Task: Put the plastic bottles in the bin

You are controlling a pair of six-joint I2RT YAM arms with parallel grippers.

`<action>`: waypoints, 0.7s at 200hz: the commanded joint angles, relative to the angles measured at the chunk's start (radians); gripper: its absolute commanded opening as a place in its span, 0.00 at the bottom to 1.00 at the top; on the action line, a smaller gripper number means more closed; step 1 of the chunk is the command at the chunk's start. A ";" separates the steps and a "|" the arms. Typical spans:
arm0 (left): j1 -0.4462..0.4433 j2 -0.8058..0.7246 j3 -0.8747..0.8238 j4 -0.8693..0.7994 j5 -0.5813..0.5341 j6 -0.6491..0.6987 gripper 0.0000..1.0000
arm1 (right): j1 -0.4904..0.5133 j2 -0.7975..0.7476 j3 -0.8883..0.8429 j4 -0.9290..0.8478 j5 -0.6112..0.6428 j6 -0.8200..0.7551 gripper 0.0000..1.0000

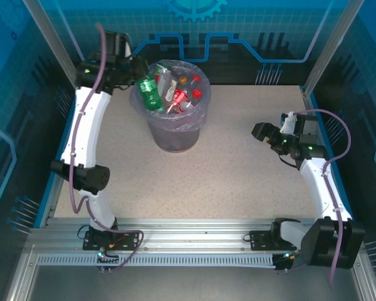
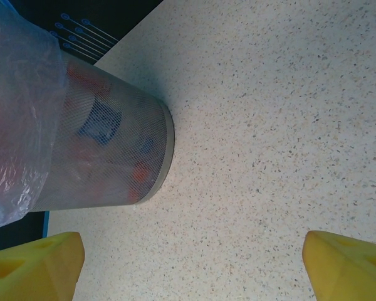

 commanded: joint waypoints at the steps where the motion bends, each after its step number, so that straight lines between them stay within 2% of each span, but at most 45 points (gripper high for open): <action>1: -0.031 0.021 0.005 0.055 -0.191 0.085 0.16 | 0.007 -0.022 -0.015 -0.032 0.009 -0.008 0.91; 35: -0.042 0.087 0.027 0.014 -0.226 0.093 0.17 | 0.010 -0.037 -0.030 -0.035 0.018 -0.004 0.91; 79: -0.046 0.169 0.000 -0.068 -0.156 0.072 0.22 | 0.015 -0.053 -0.033 -0.042 0.024 -0.004 0.91; 121: -0.069 0.161 -0.123 -0.013 -0.110 0.054 0.37 | 0.017 -0.075 -0.035 -0.053 0.035 -0.001 0.91; 140: -0.075 0.161 -0.137 -0.008 -0.104 0.054 0.49 | 0.023 -0.080 -0.032 -0.055 0.037 0.004 0.91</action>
